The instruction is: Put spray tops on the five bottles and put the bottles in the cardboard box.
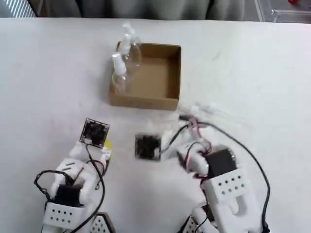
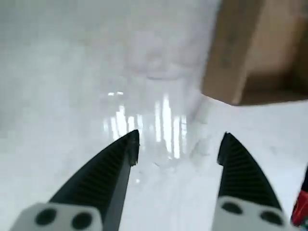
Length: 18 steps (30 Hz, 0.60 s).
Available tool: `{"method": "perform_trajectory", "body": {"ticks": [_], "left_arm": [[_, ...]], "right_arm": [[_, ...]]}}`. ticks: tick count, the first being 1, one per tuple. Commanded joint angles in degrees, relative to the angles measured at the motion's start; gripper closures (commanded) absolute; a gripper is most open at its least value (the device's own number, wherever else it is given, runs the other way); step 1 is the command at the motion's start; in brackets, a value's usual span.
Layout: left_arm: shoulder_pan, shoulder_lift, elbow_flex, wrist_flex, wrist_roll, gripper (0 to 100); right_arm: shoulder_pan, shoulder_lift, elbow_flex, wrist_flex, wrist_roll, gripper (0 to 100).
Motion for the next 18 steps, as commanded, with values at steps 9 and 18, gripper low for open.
{"method": "perform_trajectory", "body": {"ticks": [9, 18], "left_arm": [[-0.31, -1.01, -0.18, 0.09, -0.70, 92], [-0.31, -1.01, -0.18, 0.09, -0.53, 92]], "right_arm": [[18.42, 19.56, -13.89, -8.66, 1.14, 90.7], [21.41, 44.18, -31.91, -4.70, 7.91, 83.3]]}}
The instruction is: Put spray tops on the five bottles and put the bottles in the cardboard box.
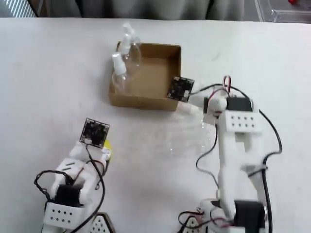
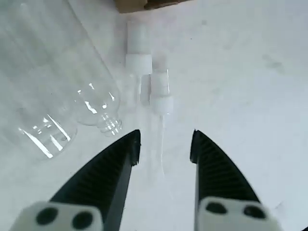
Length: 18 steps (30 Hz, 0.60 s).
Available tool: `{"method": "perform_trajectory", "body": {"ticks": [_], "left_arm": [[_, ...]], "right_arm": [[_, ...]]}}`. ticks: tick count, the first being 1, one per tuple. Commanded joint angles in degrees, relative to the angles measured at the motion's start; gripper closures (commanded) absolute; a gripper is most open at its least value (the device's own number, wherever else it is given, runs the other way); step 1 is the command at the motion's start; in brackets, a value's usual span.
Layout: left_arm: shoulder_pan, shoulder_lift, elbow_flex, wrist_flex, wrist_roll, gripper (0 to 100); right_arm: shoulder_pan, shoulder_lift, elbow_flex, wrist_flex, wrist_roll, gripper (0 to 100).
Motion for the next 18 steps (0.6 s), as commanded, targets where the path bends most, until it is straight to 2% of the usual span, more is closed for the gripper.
{"method": "perform_trajectory", "body": {"ticks": [1, 7, 18], "left_arm": [[-0.31, -0.92, -0.18, 0.09, -0.62, 92], [-0.40, -0.92, -0.18, 0.09, -0.70, 92], [-0.40, -0.92, -0.18, 0.09, -0.88, 92]], "right_arm": [[1.19, 7.25, -10.81, 4.35, 2.73, 83.3], [1.27, 19.74, -23.47, 11.21, 5.19, 83.5], [1.89, 37.85, -36.48, 11.30, 5.19, 83.3]]}}
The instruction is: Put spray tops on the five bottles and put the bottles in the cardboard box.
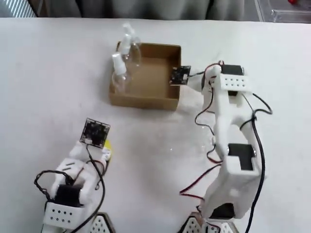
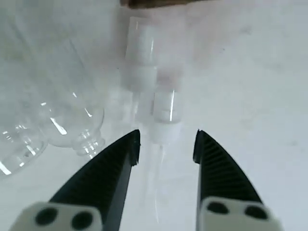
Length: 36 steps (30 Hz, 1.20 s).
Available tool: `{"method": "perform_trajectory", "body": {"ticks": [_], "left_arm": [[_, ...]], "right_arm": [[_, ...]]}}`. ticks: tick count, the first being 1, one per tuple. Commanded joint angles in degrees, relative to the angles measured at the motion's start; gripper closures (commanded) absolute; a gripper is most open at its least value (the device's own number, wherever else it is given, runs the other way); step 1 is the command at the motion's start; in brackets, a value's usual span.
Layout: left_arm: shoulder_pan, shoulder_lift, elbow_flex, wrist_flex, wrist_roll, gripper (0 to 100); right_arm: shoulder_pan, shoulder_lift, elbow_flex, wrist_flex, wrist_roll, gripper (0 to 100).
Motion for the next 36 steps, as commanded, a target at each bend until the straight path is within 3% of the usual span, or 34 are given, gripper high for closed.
{"method": "perform_trajectory", "body": {"ticks": [1, 10, 17, 20, 22, 25, 30, 36], "left_arm": [[-0.40, -0.92, -0.18, 0.09, -0.35, 92], [-0.40, -0.92, -0.18, 0.00, -0.44, 92], [-0.40, -0.92, -0.18, 0.00, -0.44, 92], [-0.40, -0.92, -0.18, 0.00, -0.44, 92], [-0.40, -0.92, -0.18, 0.00, -0.44, 92], [-0.40, -0.92, -0.18, 0.00, -0.44, 92], [-0.48, -0.92, -0.18, 0.00, -0.35, 92], [-0.48, -0.92, -0.18, 0.00, -0.35, 92]], "right_arm": [[1.54, 3.56, -6.68, 0.40, 0.35, 83.3], [4.00, 17.63, -20.84, 10.15, 4.22, 83.2], [4.09, 27.03, -30.95, 10.86, 2.64, 86.1], [4.00, 28.26, -35.25, 10.86, -3.52, 99.1], [4.18, 28.26, -38.33, 11.03, -9.14, 95.8], [4.26, 28.18, -44.92, 15.16, -16.44, 98.8], [2.77, 28.26, -59.78, 26.24, -23.56, 98.3], [2.59, 26.86, -68.66, 26.15, -44.22, 98.3]]}}
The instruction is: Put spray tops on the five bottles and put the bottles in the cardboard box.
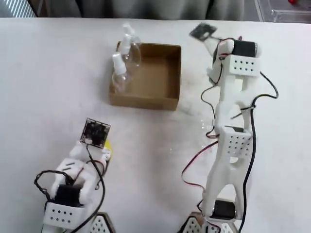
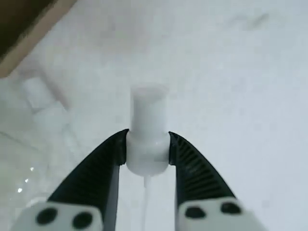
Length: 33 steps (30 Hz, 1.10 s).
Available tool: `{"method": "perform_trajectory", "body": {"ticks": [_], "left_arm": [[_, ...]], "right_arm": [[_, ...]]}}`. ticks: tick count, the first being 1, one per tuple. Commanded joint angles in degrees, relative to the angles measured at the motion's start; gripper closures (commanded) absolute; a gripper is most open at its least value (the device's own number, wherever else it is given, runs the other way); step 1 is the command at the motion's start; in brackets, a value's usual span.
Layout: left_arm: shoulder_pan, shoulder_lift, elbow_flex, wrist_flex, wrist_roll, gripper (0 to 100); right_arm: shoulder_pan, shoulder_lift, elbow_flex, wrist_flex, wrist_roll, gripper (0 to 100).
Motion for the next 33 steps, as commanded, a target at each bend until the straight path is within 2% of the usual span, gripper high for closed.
{"method": "perform_trajectory", "body": {"ticks": [1, 6, 13, 17, 25, 33], "left_arm": [[-0.48, -0.92, -0.18, 0.00, -0.35, 92], [-0.48, -0.92, -0.18, 0.00, -0.35, 92], [-0.48, -0.92, -0.18, 0.00, -0.35, 92], [-0.48, -0.92, -0.18, 0.00, -0.26, 92], [-0.48, -0.92, -0.18, 0.00, -0.18, 92], [-0.48, -0.92, -0.18, 0.00, -0.09, 92]], "right_arm": [[-1.01, -3.56, -5.27, 1.71, -12.48, 98.3], [-1.10, -11.30, -0.70, 1.89, -16.97, 98.3], [-3.56, -31.78, 23.56, 1.80, -17.05, 98.3], [-8.04, -44.44, 37.54, 1.71, -18.20, 98.3], [-20.88, -60.18, 54.86, 1.10, -36.57, 98.3], [-34.15, -61.32, 61.63, 0.04, -60.84, 98.3]]}}
